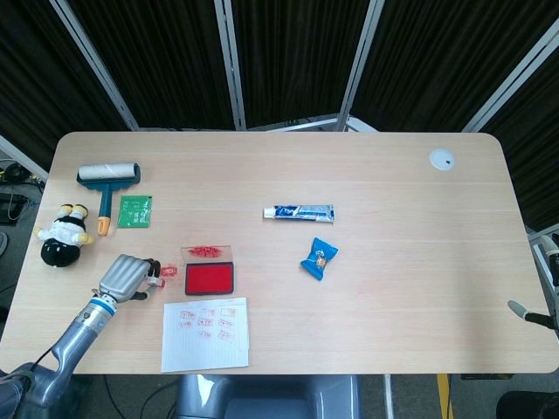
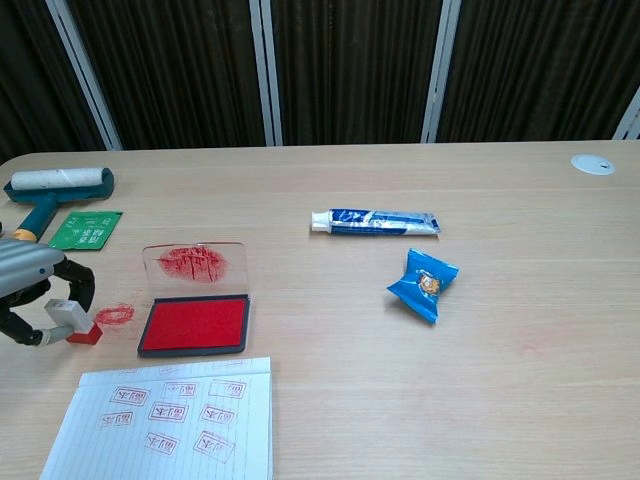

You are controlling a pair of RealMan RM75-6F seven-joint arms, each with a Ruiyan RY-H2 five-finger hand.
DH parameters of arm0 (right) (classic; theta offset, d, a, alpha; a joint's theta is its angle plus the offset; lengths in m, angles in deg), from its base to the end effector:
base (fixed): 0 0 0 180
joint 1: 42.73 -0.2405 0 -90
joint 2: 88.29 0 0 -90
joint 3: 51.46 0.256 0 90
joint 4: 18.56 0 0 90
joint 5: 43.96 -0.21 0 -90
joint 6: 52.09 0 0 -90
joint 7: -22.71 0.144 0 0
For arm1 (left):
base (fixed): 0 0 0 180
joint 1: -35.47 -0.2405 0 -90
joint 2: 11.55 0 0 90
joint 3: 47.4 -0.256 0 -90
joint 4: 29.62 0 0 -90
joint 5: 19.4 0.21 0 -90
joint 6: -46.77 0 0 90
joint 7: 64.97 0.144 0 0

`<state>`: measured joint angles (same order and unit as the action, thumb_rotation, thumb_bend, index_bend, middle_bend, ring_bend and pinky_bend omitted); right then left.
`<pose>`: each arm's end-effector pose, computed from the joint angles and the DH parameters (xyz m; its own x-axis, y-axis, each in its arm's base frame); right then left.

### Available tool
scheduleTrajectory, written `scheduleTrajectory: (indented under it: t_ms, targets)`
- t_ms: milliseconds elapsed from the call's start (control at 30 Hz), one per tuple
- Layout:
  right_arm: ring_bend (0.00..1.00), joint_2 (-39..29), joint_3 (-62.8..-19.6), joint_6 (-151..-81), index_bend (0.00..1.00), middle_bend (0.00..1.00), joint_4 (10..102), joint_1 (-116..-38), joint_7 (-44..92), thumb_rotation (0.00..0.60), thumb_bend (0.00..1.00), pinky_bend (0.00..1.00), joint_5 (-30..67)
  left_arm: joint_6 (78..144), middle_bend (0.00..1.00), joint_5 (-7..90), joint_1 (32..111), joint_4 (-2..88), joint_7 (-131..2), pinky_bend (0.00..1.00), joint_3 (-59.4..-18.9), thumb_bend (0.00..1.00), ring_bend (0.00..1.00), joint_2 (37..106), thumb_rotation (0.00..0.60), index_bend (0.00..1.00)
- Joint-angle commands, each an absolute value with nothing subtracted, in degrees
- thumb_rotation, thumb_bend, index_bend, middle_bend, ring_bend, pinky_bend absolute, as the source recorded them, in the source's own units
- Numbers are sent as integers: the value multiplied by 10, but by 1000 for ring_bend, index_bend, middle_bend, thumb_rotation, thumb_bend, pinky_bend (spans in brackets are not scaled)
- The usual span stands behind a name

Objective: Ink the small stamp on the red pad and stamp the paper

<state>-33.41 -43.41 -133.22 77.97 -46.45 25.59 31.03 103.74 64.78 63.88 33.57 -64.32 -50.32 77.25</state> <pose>-0.3288 -0.1907 0.2192 0.3991 0.0274 0.9165 -0.9034 0.1831 0.3879 -0.3029 0.2856 -0.0089 0.5884 0.3432 0.7321 0.8031 -0.3528 -0.4801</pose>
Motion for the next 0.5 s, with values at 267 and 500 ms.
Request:
scheduleTrajectory:
  t_ms: [267, 500]
  targets:
    - [0, -335, -434, -1333, 0, 0, 780, -464, 257, 600, 0, 0, 311, 1038, 461, 649, 637, 340, -639, 850, -504, 193, 864, 772, 600, 428]
    - [0, -336, -435, -1333, 0, 0, 782, -464, 258, 600, 0, 0, 312, 1047, 321, 652, 632, 342, -632, 849, -505, 16, 857, 768, 600, 283]
